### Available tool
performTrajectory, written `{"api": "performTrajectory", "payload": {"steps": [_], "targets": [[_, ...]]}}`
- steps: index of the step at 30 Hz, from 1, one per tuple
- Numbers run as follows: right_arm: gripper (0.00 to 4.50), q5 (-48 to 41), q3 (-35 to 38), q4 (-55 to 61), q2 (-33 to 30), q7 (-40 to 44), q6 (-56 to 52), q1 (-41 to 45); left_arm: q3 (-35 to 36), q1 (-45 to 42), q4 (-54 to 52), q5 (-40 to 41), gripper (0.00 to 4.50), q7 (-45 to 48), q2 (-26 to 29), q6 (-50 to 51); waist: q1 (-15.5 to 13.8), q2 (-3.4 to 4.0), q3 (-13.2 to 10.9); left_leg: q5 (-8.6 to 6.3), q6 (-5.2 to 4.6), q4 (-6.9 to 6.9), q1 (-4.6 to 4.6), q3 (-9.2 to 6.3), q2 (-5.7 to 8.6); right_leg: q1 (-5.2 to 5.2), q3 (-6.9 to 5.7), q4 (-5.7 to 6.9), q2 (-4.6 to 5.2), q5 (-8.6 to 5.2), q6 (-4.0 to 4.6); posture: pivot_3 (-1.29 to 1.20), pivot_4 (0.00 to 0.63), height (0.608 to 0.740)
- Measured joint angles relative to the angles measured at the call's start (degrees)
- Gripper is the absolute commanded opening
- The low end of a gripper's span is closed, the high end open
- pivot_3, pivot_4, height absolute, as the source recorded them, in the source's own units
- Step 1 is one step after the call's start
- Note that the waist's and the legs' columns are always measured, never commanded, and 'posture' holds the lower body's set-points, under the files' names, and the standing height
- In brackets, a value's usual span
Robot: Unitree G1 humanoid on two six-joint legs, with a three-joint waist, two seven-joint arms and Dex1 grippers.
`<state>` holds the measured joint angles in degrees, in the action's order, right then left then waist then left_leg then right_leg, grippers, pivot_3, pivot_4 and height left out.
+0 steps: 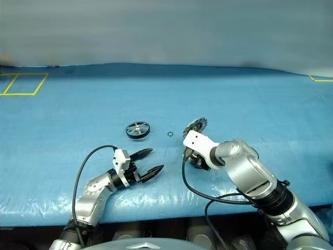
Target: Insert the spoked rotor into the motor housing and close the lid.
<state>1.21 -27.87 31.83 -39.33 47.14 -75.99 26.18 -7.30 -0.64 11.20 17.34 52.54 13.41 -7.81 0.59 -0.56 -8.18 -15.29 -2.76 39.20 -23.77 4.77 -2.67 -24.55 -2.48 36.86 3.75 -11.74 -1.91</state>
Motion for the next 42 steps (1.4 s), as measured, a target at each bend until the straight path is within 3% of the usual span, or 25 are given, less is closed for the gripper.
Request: {"api": "performTrajectory", "payload": {"steps": [4, 5, 7, 16, 26, 29, 33, 37, 42], "targets": [[2.16, -1.17, -0.83, 0.08, -0.2, -2.08, -0.3, 0.2, 0.0, -0.27, 0.84, -0.03, 4.5, 0.04, -0.27, -0.66, 0.0, -0.05, 0.04, 0.0, 0.0, 0.0, 0.05, -0.03, 0.0, 0.01, -0.04, -0.02, 0.0, 0.0, 0.0, 0.0, 0.15, 0.74], [2.87, -1.58, -0.83, -0.03, -0.09, -2.77, -0.31, 0.17, 0.0, -0.44, 1.33, -0.02, 4.5, 0.09, -0.34, -1.11, 0.0, -0.05, 0.05, 0.0, 0.0, 0.01, 0.11, -0.04, 0.01, 0.01, -0.05, -0.02, 0.01, 0.0, 0.0, 0.0, 0.15, 0.74], [3.38, -2.73, -0.94, -0.56, 0.48, -3.56, -0.35, 0.03, 0.0, -0.67, 1.84, -0.01, 4.5, 0.18, -0.44, -1.66, -0.01, -0.05, 0.05, 0.0, -0.01, 0.03, 0.12, -0.05, 0.01, 0.0, -0.1, -0.02, 0.05, 0.0, -0.02, 0.0, 0.15, 0.74], [3.38, -8.75, 2.17, 0.51, 0.64, -4.82, -3.69, 0.41, 0.01, -0.64, 2.21, 0.19, 4.5, 1.0, -0.39, -2.55, -0.05, -0.02, 0.06, 0.0, -0.02, -0.03, -0.02, -0.06, 0.04, 0.01, -0.11, -0.01, 0.08, 0.0, 0.0, 0.0, 0.15, 0.74], [3.38, -15.76, 13.04, 9.2, -1.13, -6.37, -6.04, -4.91, -0.03, 0.24, 0.04, 0.66, 4.5, 1.0, 0.34, -0.39, -0.02, -0.01, 0.05, -0.02, -0.04, -0.07, -0.08, -0.06, 0.04, -0.04, -0.12, -0.04, 0.08, -0.02, 0.0, 0.0, 0.15, 0.74], [3.38, -19.11, 21.22, 10.93, -0.49, -4.08, 2.7, -15.01, -0.01, 1.36, -2.23, 1.28, 4.5, 1.16, 0.73, 0.77, -0.35, -0.04, 0.04, -0.06, -0.08, -0.1, -0.15, -0.12, 0.05, -0.01, -0.16, -0.13, 0.07, -0.08, -0.06, 0.0, 0.15, 0.74], [3.38, -23.79, 30.95, 10.84, 8.57, -2.97, 16.91, -28.48, -0.05, 2.03, -5.4, 2.45, 4.5, 1.88, 1.59, 2.18, -0.29, -0.05, 0.03, -0.08, -0.08, -0.1, -0.13, -0.12, 0.04, 0.03, -0.05, -0.11, -0.02, -0.24, -0.4, 0.0, 0.15, 0.74], [3.38, -24.46, 32.09, 8.57, 12.44, -3.46, 27.73, -38.38, -0.02, 2.44, -6.95, 3.12, 4.5, 3.02, 2.92, 2.94, -0.14, -0.03, 0.02, -0.07, -0.08, -0.03, -0.04, -0.07, 0.03, 0.06, 0.02, -0.09, -0.03, -0.25, -0.46, 0.0, 0.15, 0.74], [3.38, -18.92, 27.32, 3.83, 15.45, -7.11, 41.84, -42.77, 0.07, 3.15, -7.11, 4.11, 4.5, 3.99, 4.39, 3.81, 0.16, 0.02, -0.01, -0.07, -0.06, 0.01, 0.18, -0.02, -0.02, -0.07, 0.04, -0.04, 0.0, -0.25, -0.46, 0.0, 0.15, 0.74]]}}
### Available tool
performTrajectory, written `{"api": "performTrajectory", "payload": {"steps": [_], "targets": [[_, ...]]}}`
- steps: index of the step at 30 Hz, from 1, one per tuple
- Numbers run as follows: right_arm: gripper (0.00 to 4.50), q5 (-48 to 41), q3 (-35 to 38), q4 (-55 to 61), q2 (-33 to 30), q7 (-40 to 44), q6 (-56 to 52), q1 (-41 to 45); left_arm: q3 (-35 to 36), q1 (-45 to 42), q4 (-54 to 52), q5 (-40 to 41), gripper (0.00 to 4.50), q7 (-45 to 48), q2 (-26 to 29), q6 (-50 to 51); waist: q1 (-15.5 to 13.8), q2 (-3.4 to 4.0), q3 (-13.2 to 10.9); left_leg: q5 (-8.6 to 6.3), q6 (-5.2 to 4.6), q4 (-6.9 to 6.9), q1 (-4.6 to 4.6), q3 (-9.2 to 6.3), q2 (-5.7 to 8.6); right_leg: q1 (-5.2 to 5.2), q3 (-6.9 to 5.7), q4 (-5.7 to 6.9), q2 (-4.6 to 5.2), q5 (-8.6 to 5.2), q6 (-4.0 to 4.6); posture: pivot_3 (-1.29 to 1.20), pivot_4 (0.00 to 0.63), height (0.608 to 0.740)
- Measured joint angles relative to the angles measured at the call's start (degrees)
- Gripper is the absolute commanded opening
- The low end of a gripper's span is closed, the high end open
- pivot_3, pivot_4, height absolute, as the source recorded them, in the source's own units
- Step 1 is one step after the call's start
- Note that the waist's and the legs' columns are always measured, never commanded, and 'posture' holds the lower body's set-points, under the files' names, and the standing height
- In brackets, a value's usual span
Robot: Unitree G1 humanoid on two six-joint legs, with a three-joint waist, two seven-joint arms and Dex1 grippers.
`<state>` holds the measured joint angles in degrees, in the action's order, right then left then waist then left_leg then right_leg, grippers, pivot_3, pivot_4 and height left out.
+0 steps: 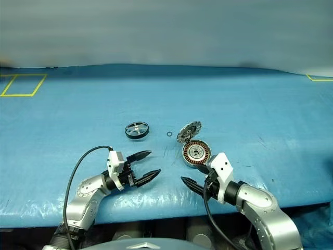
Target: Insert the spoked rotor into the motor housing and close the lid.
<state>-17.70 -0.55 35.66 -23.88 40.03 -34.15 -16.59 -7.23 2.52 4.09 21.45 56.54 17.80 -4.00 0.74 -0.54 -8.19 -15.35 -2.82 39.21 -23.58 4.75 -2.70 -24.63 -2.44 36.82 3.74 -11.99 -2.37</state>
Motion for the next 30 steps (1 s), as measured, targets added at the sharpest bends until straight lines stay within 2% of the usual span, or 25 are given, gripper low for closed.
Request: {"api": "performTrajectory", "payload": {"steps": [4, 8, 11, 19, 30], "targets": [[3.38, 2.02, -1.17, -2.77, 3.27, -3.7, 6.42, 0.64, 0.5, 0.11, -0.05, -0.04, 4.5, -0.34, 0.79, 0.05, -0.16, 0.01, -0.01, 0.0, 0.0, -0.02, -0.06, -0.01, 0.02, -0.03, -0.02, -0.02, 0.03, 0.0, 0.01, 0.0, 0.15, 0.74], [3.38, 2.65, -1.77, -3.76, 3.65, -5.23, 8.99, 1.28, 0.71, 0.07, -1.0, -0.82, 4.5, -1.03, 2.85, 0.1, -0.23, 0.01, -0.01, -0.01, -0.01, -0.06, -0.17, 0.0, 0.05, 0.01, 0.0, -0.04, 0.03, 0.05, 0.13, 0.0, 0.15, 0.74], [3.38, 2.52, -2.3, -3.79, 3.35, -5.38, 9.08, 1.31, 1.3, 0.05, -2.95, -0.96, 4.5, -1.6, 3.4, 1.45, -0.31, 0.01, -0.01, -0.01, -0.01, -0.07, -0.21, -0.01, 0.05, 0.03, -0.01, -0.04, 0.03, 0.13, 0.28, 0.0, 0.15, 0.74], [3.38, 1.37, -3.0, -3.76, 1.94, -5.28, 8.94, 1.88, 1.3, -0.02, -9.28, -0.01, 4.5, -3.6, 4.1, 7.06, -0.29, 0.03, -0.02, -0.01, -0.01, -0.06, -0.16, -0.01, 0.04, 0.02, -0.01, -0.03, 0.03, -0.01, 0.06, 0.0, 0.15, 0.74], [3.38, -0.22, -2.99, -3.75, 0.55, -5.47, 8.49, 2.94, 1.3, -0.04, -9.5, 0.11, 4.5, -3.83, 4.38, 8.46, -0.31, 0.02, -0.02, -0.01, -0.01, -0.05, -0.17, 0.02, 0.05, 0.06, 0.0, -0.02, 0.02, -0.01, 0.06, 0.0, 0.15, 0.74]]}}
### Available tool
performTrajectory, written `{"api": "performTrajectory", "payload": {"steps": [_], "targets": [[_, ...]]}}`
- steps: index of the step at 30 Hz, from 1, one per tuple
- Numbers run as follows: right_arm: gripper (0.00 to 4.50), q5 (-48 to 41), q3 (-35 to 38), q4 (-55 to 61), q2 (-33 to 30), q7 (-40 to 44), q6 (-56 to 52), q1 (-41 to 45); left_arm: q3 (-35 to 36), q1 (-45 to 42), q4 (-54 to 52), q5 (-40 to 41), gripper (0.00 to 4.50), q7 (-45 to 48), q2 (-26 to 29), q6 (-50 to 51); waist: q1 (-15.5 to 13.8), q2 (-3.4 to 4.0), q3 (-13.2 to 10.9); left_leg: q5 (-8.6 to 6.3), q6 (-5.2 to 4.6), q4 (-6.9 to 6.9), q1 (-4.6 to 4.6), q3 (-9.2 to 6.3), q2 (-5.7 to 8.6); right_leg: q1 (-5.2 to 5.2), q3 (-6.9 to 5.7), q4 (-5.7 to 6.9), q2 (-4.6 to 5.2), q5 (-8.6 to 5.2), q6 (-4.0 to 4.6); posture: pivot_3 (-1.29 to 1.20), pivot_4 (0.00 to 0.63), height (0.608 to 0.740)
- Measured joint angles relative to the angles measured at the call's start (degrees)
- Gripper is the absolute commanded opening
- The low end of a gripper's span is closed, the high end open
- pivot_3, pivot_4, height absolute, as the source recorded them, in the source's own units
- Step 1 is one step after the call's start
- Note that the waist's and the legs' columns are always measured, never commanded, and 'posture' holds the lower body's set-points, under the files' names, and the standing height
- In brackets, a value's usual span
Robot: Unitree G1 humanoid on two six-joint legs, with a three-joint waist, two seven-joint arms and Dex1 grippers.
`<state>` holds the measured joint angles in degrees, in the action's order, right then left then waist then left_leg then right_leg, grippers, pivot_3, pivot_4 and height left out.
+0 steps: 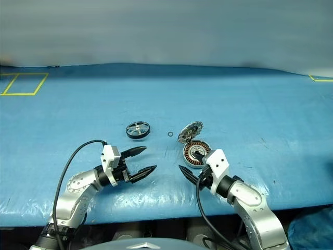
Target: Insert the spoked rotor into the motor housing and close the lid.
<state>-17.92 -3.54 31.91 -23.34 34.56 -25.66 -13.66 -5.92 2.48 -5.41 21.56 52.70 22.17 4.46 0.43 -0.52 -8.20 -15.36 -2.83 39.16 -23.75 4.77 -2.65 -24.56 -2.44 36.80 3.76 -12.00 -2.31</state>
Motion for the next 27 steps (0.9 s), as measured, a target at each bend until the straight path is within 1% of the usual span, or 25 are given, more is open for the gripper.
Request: {"api": "performTrajectory", "payload": {"steps": [27], "targets": [[3.38, -0.73, 0.63, 0.05, -2.49, -1.03, -0.74, 0.69, -0.35, -1.05, 0.0, -0.12, 4.5, -0.13, -1.37, 0.08, -0.04, 0.0, 0.0, 0.0, 0.0, 0.01, 0.0, 0.02, 0.01, 0.04, 0.03, 0.01, -0.03, 0.01, 0.0, 0.0, 0.15, 0.74]]}}
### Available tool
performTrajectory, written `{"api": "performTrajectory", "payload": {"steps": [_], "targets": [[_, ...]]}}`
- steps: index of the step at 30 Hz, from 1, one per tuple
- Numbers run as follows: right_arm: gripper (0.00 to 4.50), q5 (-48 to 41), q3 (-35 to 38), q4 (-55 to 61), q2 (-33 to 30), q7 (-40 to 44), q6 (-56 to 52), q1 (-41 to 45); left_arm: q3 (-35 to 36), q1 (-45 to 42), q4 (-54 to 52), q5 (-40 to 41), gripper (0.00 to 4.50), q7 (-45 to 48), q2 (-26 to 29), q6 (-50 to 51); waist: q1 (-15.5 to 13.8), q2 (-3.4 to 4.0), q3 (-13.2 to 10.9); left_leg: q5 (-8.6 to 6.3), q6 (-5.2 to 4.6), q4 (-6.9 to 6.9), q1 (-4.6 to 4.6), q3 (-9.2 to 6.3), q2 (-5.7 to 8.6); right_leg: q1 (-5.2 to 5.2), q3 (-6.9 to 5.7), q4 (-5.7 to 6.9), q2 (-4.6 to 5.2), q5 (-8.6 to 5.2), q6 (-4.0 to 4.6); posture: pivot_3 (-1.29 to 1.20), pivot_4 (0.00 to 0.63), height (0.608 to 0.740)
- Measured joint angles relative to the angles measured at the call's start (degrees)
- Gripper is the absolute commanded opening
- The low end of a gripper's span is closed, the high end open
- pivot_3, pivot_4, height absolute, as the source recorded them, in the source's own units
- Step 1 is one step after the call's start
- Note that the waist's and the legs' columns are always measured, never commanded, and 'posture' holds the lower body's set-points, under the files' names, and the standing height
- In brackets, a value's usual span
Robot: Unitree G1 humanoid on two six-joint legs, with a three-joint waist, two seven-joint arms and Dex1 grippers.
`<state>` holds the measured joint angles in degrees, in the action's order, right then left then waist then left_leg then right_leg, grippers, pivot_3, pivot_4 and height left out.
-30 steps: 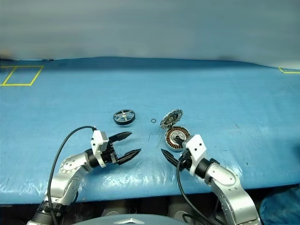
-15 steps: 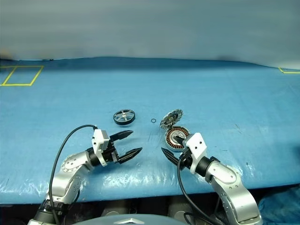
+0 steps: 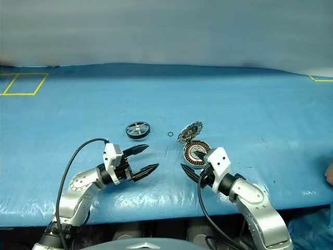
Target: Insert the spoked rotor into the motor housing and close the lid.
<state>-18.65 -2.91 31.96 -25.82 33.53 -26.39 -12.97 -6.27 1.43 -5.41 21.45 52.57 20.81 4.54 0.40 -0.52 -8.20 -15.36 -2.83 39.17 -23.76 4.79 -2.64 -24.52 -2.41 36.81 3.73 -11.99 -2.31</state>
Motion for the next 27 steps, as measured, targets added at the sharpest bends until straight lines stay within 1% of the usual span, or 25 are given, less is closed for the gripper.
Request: {"api": "performTrajectory", "payload": {"steps": [19, 21, 24, 27], "targets": [[3.38, 0.57, 0.53, -0.07, -0.92, -0.77, -0.14, 0.68, 0.0, -0.69, 0.53, -0.07, 4.5, 0.91, -0.37, -1.14, -0.08, 0.0, 0.0, 0.0, 0.0, 0.01, 0.01, 0.01, 0.0, 0.01, 0.02, 0.01, -0.02, 0.0, 0.0, 0.0, 0.15, 0.74], [3.38, 1.88, 0.34, 0.08, -3.19, -1.03, -1.31, 1.1, -0.03, -0.73, 0.6, -0.09, 4.5, 0.94, -0.39, -1.16, -0.1, 0.0, 0.0, 0.0, 0.0, 0.02, 0.0, 0.02, 0.0, 0.01, 0.03, 0.01, -0.02, 0.01, 0.0, 0.0, 0.15, 0.74], [3.38, 2.48, 0.27, 1.19, -7.38, -0.89, -6.32, 2.92, -0.07, -0.76, 0.7, -0.11, 4.5, 1.01, -0.39, -1.17, -0.08, 0.0, 0.0, 0.0, 0.0, 0.04, 0.01, 0.03, 0.0, 0.01, 0.04, 0.02, -0.01, 0.03, 0.02, 0.0, 0.15, 0.74], [3.38, 5.53, -2.06, 3.29, -15.07, 0.39, -9.97, 5.8, -0.34, -0.97, 0.93, -0.16, 4.5, 1.21, -0.4, -1.21, -0.07, 0.01, 0.0, 0.0, 0.0, 0.04, 0.01, 0.04, 0.0, -0.01, 0.04, 0.03, -0.01, 0.03, 0.02, 0.0, 0.15, 0.74]]}}
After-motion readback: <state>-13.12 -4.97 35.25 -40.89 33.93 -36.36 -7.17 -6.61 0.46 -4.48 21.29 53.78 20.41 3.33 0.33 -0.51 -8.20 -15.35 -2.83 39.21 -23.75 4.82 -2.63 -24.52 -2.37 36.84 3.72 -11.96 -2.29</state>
